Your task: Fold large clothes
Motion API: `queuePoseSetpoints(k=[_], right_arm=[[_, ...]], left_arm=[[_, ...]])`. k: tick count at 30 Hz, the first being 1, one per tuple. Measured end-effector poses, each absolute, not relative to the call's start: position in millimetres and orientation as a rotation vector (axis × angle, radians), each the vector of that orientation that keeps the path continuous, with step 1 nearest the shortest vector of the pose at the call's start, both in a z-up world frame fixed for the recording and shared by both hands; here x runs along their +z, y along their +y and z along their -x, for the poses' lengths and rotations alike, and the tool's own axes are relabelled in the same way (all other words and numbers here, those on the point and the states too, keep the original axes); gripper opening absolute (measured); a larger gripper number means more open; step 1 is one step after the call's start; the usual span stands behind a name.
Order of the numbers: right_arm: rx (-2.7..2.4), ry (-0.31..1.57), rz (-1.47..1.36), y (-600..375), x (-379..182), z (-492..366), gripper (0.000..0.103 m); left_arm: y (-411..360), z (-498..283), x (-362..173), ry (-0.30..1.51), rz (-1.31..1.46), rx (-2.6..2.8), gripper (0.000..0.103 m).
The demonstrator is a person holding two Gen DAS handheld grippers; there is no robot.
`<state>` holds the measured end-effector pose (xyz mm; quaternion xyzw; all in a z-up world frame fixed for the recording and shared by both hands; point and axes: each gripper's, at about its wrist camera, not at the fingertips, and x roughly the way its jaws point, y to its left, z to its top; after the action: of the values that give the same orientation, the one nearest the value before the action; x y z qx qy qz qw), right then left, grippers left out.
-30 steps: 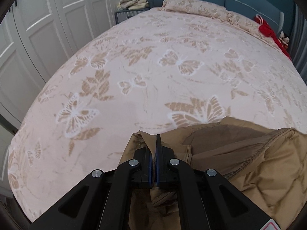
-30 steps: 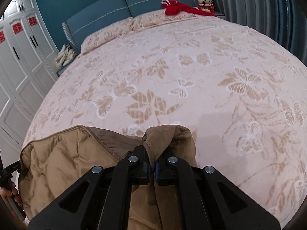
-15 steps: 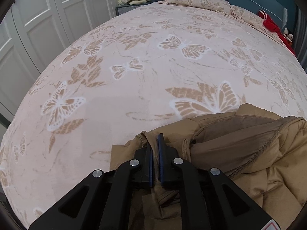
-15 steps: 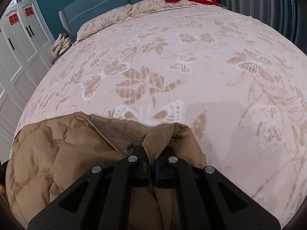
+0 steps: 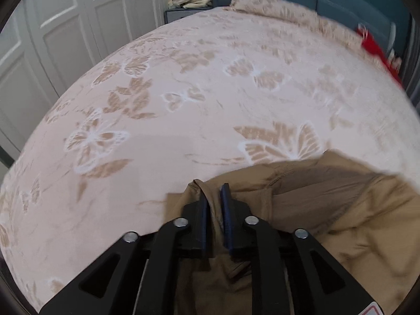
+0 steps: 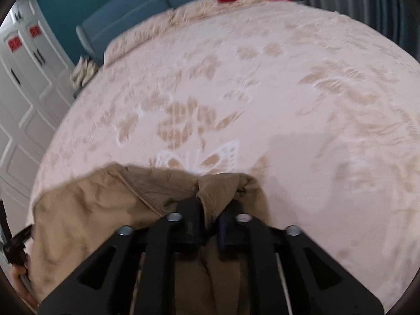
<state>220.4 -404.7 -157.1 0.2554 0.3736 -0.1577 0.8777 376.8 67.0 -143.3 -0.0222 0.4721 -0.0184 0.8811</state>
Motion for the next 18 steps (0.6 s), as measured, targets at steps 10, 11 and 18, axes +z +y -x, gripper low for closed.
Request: queuePoseSetpoints(k=[10,11,18], right_arm=[[-0.347,0.574,-0.449,-393,-51,-135,0.025],[-0.307,0.577,-0.427,-377,-47,-140,0.022],[-0.078,0.674,-0.278,-258,-63,-204,0.008]], left_arm=[[102,-316,-10,0.684,0.002,-0.021,0.076],[83,-311,-6,0.69,0.004,-0.077,0.076],[-29,-310,-42,0.779,-0.088,-0.245,0.069]])
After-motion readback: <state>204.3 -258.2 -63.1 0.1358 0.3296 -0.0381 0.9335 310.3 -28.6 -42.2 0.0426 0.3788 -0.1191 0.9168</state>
